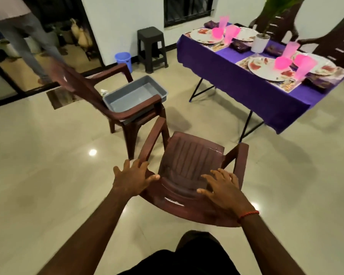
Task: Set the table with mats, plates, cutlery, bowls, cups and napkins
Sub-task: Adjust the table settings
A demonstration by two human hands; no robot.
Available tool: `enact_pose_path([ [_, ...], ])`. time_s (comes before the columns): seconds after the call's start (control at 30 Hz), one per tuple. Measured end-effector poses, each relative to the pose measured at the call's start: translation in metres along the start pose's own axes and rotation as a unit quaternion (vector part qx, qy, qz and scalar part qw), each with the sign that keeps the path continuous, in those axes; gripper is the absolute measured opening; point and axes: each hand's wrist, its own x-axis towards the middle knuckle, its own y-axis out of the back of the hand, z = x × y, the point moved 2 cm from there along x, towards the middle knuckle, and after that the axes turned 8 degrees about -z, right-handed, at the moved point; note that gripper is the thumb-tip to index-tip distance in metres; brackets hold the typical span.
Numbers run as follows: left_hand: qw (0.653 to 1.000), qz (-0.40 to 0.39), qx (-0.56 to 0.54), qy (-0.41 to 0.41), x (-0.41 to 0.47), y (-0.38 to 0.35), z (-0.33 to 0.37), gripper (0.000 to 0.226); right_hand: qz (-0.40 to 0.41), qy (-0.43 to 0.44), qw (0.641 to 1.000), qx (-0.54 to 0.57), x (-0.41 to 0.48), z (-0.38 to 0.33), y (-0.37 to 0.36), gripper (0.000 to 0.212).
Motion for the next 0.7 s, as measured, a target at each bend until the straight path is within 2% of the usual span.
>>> enact_pose_path([
  [0.13,0.998,-0.063,-0.017,0.009,0.005,-0.006,-0.015,0.089,-0.036,-0.069,0.996,0.038,-0.023,-0.01,-0.009,0.081],
  [0.27,0.991,-0.125,-0.055,-0.003,0.036,-0.005,-0.03,0.119,-0.074,-0.143,0.982,0.099,-0.028,-0.008,-0.023,0.108],
  [0.3,0.988,-0.137,-0.064,-0.009,0.043,-0.003,-0.032,0.119,-0.089,-0.152,0.976,0.129,-0.027,-0.006,-0.028,0.114],
  [0.43,0.984,-0.168,-0.058,-0.014,0.074,0.005,-0.035,0.084,-0.146,-0.171,0.959,0.172,0.001,0.008,-0.057,0.118],
  [0.53,0.982,-0.181,-0.051,-0.036,0.095,-0.001,-0.032,0.076,-0.179,-0.204,0.949,0.163,0.013,0.015,-0.061,0.077],
  [0.57,0.982,-0.178,-0.043,-0.036,0.102,0.0,-0.033,0.071,-0.18,-0.206,0.947,0.167,0.016,0.013,-0.055,0.072],
  [0.6,0.984,-0.172,-0.036,-0.036,0.108,0.002,-0.035,0.069,-0.184,-0.21,0.945,0.172,0.022,0.016,-0.056,0.075],
  [0.7,0.987,-0.15,-0.032,-0.042,0.124,0.026,-0.038,0.069,-0.171,-0.241,0.931,0.214,0.049,0.029,-0.064,0.104],
])
